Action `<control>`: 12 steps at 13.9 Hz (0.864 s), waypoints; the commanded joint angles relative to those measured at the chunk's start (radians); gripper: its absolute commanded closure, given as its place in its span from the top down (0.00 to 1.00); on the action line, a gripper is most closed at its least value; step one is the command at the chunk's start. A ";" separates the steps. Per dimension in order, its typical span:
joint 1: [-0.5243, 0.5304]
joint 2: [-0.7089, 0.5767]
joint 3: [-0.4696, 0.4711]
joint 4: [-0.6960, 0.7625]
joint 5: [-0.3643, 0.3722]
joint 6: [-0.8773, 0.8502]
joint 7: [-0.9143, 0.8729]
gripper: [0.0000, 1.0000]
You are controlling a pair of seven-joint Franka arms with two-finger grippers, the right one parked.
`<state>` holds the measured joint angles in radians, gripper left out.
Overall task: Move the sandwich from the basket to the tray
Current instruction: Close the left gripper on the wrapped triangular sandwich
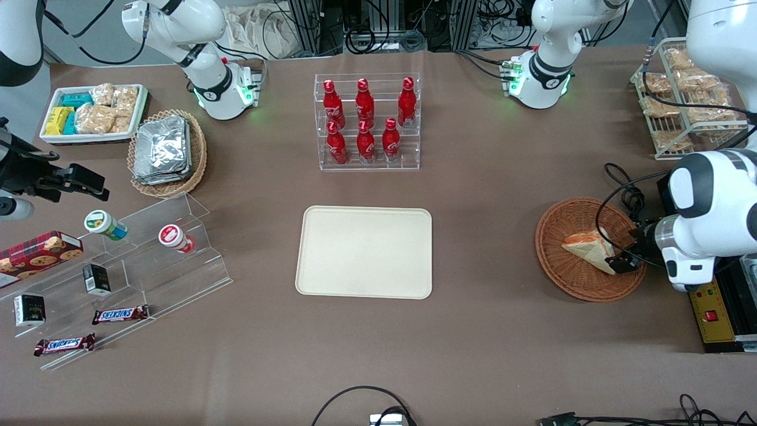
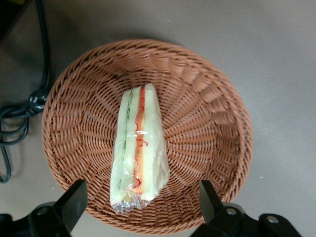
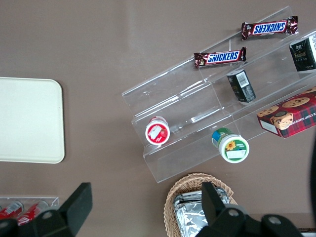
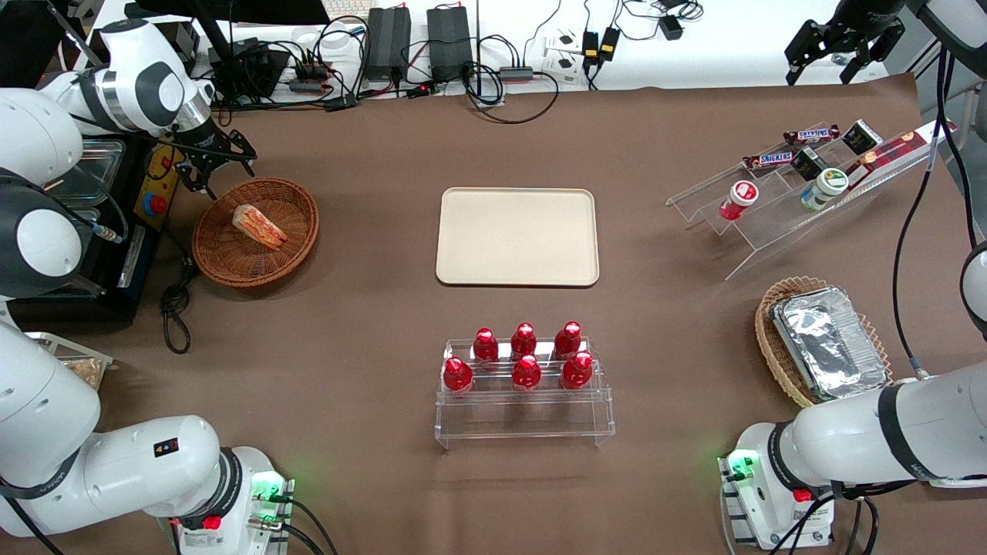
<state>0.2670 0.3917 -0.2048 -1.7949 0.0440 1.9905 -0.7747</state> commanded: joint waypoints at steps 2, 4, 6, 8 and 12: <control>0.034 -0.005 -0.008 -0.096 -0.006 0.088 -0.031 1.00; 0.035 -0.005 -0.008 -0.135 -0.004 0.126 -0.031 1.00; 0.035 0.002 -0.008 -0.159 -0.006 0.132 -0.031 1.00; 0.035 0.016 -0.008 -0.167 -0.004 0.134 -0.031 1.00; 0.046 0.027 -0.008 -0.172 -0.001 0.134 -0.029 1.00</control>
<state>0.2967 0.4195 -0.2035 -1.9574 0.0430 2.1077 -0.7918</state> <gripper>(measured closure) 0.000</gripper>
